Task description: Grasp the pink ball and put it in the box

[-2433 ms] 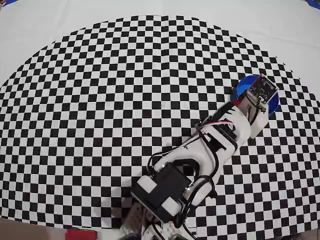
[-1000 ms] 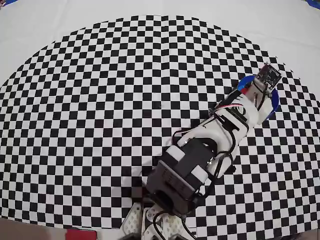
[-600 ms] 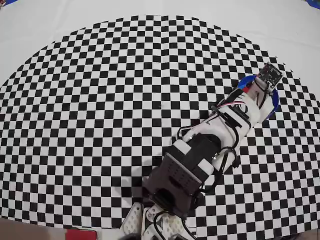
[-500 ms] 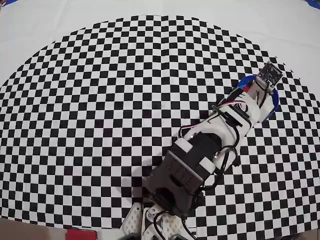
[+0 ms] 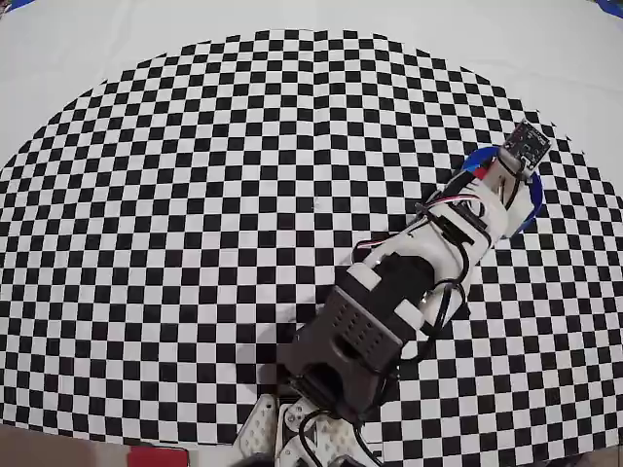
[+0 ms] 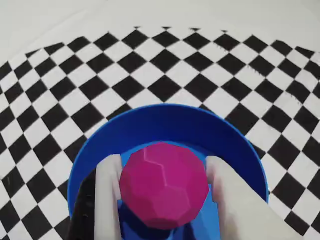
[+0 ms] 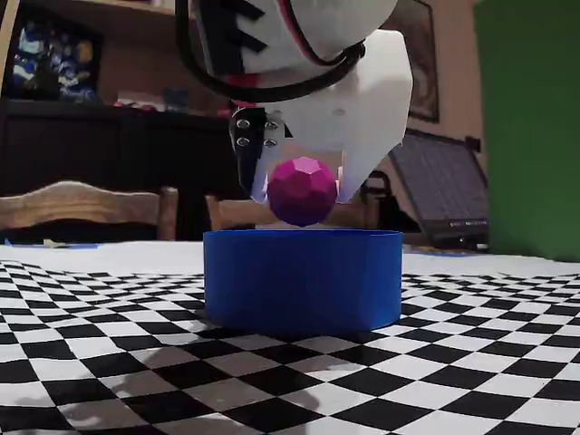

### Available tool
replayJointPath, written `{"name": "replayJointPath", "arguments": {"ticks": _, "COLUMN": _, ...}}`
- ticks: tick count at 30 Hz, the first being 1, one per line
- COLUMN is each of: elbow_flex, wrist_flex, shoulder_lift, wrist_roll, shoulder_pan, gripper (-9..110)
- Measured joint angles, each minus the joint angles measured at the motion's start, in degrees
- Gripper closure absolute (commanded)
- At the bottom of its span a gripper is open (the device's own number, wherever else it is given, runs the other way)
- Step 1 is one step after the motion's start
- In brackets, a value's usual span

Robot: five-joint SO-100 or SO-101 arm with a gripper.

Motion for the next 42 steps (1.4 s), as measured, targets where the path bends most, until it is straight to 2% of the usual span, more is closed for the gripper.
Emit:
{"name": "replayJointPath", "arguments": {"ticks": 37, "elbow_flex": -0.3, "wrist_flex": 0.0, "shoulder_lift": -0.5, "wrist_roll": 0.0, "shoulder_pan": 0.0, "gripper": 101}}
{"name": "replayJointPath", "arguments": {"ticks": 39, "elbow_flex": -0.3, "wrist_flex": 0.0, "shoulder_lift": -0.5, "wrist_roll": 0.0, "shoulder_pan": 0.0, "gripper": 99}}
{"name": "replayJointPath", "arguments": {"ticks": 42, "elbow_flex": -0.3, "wrist_flex": 0.0, "shoulder_lift": -0.5, "wrist_roll": 0.0, "shoulder_pan": 0.0, "gripper": 80}}
